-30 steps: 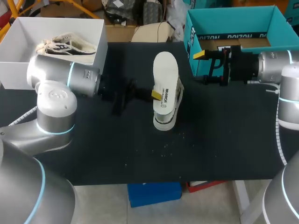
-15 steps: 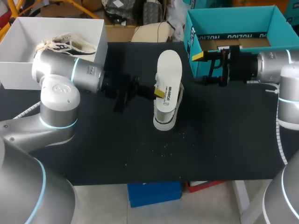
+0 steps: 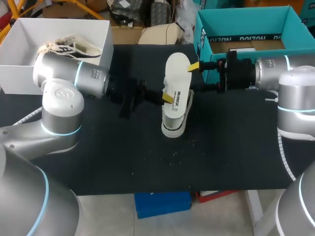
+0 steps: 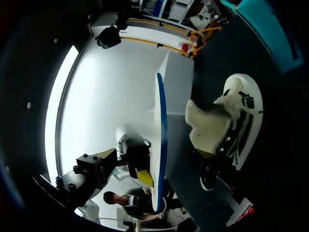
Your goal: Take the shoe out of the shoebox, open the shoe tongue, remove and reinsert the insole, then place the shoe into the shoebox
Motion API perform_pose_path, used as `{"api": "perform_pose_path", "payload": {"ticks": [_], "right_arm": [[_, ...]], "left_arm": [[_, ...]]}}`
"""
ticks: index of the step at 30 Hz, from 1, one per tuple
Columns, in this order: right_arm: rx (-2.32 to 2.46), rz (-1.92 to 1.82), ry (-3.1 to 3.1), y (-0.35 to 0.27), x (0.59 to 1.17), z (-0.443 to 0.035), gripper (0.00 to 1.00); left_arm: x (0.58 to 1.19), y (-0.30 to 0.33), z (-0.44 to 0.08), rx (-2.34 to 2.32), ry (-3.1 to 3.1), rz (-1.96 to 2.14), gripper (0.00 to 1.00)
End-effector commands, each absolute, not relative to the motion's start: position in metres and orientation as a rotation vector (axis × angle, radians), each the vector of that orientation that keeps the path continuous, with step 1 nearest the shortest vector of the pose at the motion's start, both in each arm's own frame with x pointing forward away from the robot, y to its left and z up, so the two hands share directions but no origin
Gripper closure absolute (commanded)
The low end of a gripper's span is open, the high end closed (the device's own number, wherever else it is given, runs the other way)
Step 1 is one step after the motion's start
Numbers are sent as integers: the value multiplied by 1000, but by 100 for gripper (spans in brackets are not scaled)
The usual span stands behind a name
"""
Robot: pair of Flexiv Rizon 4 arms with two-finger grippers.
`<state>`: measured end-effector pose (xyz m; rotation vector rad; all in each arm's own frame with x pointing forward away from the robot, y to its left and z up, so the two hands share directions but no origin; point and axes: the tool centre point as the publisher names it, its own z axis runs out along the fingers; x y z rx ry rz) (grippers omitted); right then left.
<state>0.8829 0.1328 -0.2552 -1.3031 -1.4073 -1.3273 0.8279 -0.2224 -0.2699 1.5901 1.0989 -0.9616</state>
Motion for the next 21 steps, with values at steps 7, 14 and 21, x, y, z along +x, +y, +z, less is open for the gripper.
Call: {"api": "perform_pose_path", "payload": {"ticks": [7, 14, 21], "right_arm": [[-1307, -1349, -1450, 148, 883, -261, 52], [-1301, -1329, -1483, 153, 882, -263, 56], [-1288, -1318, -1487, 160, 878, -267, 57]], "left_arm": [[827, -223, -271, 1588, 1099, -955, 100], [827, -223, -271, 1588, 1099, -955, 100], [827, -223, -271, 1588, 1099, -955, 100]]}}
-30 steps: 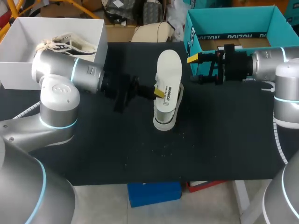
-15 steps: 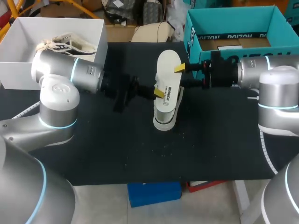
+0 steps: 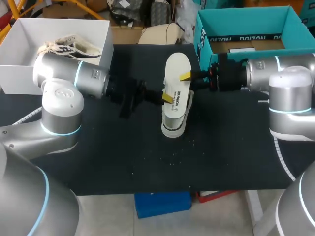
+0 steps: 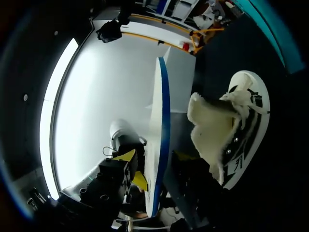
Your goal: Take the shoe out of the shoebox, open the shoe tongue, remove and reinsert the insole, then place the shoe into the shoebox
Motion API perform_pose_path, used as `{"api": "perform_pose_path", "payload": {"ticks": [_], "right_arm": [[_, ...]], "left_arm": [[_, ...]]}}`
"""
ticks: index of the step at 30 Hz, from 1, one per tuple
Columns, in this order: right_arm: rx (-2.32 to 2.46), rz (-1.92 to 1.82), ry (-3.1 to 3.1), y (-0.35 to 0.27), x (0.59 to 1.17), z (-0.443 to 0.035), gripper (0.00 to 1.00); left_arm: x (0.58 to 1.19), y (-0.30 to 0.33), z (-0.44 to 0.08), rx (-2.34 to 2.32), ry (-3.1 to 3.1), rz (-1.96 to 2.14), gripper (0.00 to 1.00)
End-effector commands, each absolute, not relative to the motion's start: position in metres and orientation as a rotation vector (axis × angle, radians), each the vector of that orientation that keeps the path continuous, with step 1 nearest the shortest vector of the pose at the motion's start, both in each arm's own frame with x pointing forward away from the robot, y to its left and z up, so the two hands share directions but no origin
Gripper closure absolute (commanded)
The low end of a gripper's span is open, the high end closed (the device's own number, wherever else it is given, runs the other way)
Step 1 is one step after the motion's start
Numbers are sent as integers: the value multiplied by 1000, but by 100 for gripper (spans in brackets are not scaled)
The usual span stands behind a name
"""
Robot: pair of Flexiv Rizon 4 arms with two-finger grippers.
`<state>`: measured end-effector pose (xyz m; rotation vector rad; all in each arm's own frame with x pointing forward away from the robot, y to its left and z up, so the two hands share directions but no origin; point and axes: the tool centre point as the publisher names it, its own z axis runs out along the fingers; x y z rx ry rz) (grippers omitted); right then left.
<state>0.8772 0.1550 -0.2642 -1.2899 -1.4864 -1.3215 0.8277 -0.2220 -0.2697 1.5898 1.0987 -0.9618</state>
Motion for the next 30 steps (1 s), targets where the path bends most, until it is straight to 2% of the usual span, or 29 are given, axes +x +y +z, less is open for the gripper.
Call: {"api": "perform_pose_path", "payload": {"ticks": [1, 6, 7, 8, 17, 18, 19, 30], "right_arm": [[-1286, -1316, -1486, 161, 878, -268, 58], [-1286, -1314, -1482, 161, 880, -270, 66], [-1298, -1309, -1483, 161, 880, -270, 89], [-1310, -1304, -1485, 160, 881, -270, 100], [-1310, -1304, -1485, 160, 881, -270, 100], [-1310, -1304, -1485, 160, 881, -270, 100], [-1310, -1304, -1485, 160, 881, -270, 100], [-1310, -1304, -1485, 160, 881, -270, 100]], "left_arm": [[827, -223, -271, 1588, 1099, -955, 100], [827, -223, -271, 1588, 1099, -955, 100], [827, -223, -271, 1588, 1099, -955, 100], [827, -223, -271, 1588, 1099, -955, 100], [825, -222, -269, 1607, 1124, -923, 98], [823, -220, -266, 1619, 1149, -901, 56], [821, -216, -264, 1630, 1156, -865, 0], [806, -173, -241, 1912, 1689, -435, 0]]}}
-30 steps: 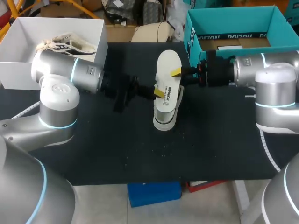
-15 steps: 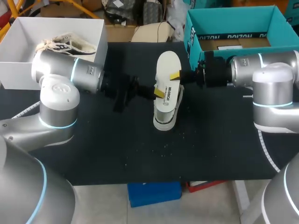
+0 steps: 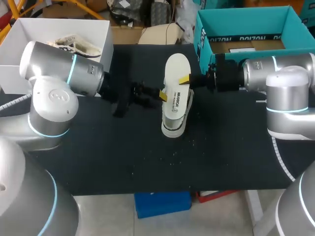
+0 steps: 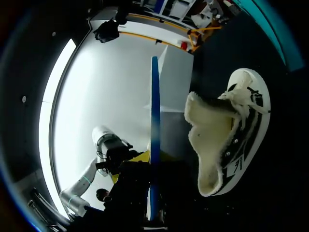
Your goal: Take the shoe out of the shoebox, open the shoe tongue, remove and reinsert the insole, then place the shoe into the shoebox
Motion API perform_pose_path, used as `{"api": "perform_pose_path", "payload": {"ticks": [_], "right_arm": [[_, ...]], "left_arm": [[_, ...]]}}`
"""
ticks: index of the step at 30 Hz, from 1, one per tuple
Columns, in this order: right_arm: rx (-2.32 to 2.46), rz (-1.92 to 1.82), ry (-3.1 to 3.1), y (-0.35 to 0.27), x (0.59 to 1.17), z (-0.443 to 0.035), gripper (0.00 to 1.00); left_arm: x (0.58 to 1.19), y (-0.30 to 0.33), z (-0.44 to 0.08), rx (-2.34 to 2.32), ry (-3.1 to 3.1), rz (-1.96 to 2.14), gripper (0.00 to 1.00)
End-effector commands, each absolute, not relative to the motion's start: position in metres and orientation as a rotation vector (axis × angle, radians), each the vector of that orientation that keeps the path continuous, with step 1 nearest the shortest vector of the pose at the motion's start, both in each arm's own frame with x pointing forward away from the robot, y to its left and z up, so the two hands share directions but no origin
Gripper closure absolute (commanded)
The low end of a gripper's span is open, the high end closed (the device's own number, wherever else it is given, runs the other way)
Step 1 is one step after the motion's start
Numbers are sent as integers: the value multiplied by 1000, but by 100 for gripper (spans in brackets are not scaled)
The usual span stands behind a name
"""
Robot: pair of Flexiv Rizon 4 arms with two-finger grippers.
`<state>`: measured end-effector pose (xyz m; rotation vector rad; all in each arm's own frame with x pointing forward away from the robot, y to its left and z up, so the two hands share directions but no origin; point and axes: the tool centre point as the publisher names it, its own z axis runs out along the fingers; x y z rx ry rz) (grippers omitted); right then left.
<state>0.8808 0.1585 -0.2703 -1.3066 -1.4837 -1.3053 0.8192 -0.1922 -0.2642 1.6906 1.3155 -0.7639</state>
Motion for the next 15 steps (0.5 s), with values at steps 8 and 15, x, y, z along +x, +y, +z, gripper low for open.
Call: {"api": "perform_pose_path", "payload": {"ticks": [8, 15], "right_arm": [[-1310, -1304, -1485, 160, 881, -270, 100], [-1310, -1304, -1485, 160, 881, -270, 100]], "left_arm": [[804, -197, -230, 2060, 1942, -191, 0], [800, -207, -216, 2078, 1990, -120, 0]]}}
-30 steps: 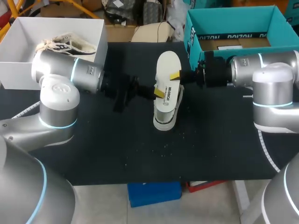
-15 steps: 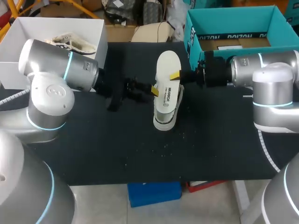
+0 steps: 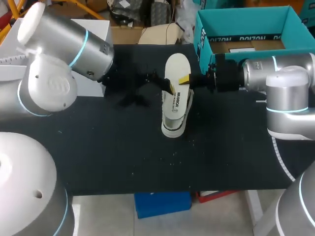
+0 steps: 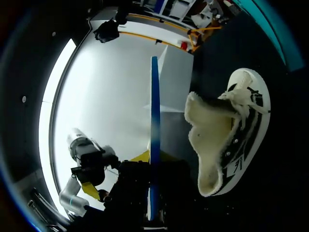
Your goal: Take the shoe out of the shoebox, open the shoe tongue, remove and reinsert the insole, then place the shoe into the shoebox
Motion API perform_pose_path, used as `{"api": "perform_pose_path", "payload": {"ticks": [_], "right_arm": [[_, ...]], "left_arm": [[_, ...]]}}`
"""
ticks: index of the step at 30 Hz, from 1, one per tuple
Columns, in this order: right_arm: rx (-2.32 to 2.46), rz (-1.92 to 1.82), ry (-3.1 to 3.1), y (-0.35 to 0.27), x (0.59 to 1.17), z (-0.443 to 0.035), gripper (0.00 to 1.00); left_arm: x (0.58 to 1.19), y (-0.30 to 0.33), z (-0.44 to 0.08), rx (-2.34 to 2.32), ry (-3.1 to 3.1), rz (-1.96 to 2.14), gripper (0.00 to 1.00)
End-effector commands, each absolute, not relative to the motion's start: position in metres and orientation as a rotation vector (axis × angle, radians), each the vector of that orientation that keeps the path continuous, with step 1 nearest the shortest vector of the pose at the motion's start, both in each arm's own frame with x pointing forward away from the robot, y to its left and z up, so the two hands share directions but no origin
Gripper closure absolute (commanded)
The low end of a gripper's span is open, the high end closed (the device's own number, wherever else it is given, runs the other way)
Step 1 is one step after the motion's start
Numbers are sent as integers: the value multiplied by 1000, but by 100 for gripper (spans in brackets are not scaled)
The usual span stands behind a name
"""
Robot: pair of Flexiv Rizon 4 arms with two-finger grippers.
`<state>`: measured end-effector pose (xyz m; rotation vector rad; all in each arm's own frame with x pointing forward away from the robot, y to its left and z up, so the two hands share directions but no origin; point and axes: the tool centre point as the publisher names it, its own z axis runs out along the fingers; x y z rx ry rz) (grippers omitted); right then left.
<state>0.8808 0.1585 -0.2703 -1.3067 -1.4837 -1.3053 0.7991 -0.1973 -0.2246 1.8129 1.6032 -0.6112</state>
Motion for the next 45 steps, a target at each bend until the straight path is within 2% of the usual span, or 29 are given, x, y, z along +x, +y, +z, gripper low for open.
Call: {"api": "perform_pose_path", "payload": {"ticks": [1, 28, 45], "right_arm": [[-1310, -1304, -1485, 160, 881, -270, 100], [-1310, -1304, -1485, 160, 881, -270, 100], [-1310, -1304, -1485, 160, 881, -270, 100]], "left_arm": [[800, -207, -213, 2080, 1998, -99, 0], [799, -225, -194, 2094, 1887, -136, 0], [841, -234, -190, 2189, 1876, -118, 0]]}}
